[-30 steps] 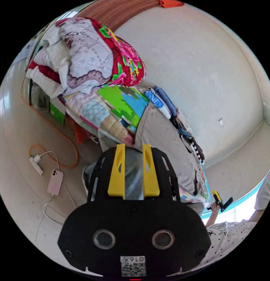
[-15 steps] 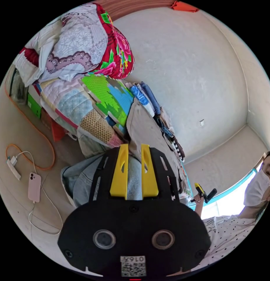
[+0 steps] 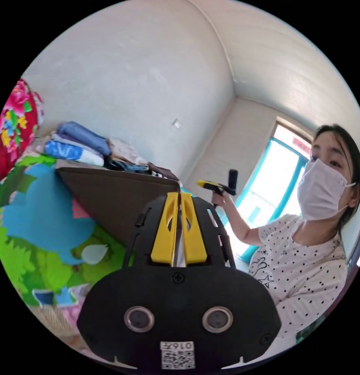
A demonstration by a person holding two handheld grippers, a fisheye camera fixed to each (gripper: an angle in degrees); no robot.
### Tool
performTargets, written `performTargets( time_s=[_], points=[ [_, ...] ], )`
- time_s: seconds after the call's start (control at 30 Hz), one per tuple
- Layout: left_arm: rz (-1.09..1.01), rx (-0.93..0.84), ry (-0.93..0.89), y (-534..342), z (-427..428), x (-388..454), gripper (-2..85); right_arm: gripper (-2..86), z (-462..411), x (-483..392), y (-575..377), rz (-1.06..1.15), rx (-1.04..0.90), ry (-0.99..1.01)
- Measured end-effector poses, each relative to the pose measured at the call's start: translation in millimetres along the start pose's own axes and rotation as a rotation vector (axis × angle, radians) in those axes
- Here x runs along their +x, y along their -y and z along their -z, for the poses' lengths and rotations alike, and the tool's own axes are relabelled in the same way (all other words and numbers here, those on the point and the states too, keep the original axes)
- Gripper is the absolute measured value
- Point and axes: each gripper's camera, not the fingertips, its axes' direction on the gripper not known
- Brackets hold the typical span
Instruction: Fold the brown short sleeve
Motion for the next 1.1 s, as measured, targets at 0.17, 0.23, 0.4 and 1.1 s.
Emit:
performTargets(
  time_s=[0.17, 0.23, 0.4, 1.1],
  points=[
    [0.108, -0.076, -0.168, -26.1, -51.1, -39.1, -0.9, 2.5, -147.9, 9.5, 139.5, 0.01, -0.152, -0.051],
    [0.194, -0.092, -0.162, -39.1, -60.6, -52.5, -1.0, 3.7, -212.5, 16.0, 189.4, 0.015, -0.233, -0.077],
    [0.096, -0.168, -0.152, -40.8, -61.0, -34.0, -1.0, 10.8, -408.5, 48.7, 311.0, -0.081, -0.523, -0.153],
    [0.042, 0.044, -0.278, -70.9, -40.7, -35.3, -1.0, 0.9, -617.1, 142.5, 444.2, -0.289, -0.801, -0.105]
  ],
)
